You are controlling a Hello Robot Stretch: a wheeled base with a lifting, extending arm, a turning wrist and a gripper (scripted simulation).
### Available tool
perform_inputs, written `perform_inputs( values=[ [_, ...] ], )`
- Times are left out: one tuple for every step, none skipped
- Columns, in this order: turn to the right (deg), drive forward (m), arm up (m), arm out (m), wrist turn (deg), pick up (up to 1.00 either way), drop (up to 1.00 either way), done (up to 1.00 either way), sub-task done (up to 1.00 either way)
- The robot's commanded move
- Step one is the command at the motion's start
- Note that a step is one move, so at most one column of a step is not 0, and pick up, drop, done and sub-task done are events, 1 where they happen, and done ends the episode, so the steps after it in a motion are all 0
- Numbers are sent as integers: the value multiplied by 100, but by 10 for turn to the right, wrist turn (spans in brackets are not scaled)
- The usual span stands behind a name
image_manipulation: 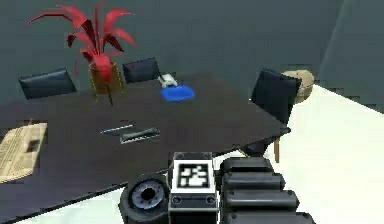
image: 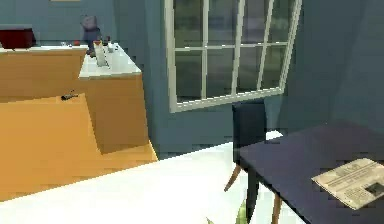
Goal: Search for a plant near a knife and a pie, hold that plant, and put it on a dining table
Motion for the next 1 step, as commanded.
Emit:
perform_inputs(
  values=[
    [450, 0, 0, 0, 0, 0, 0, 0, 0]
  ],
)
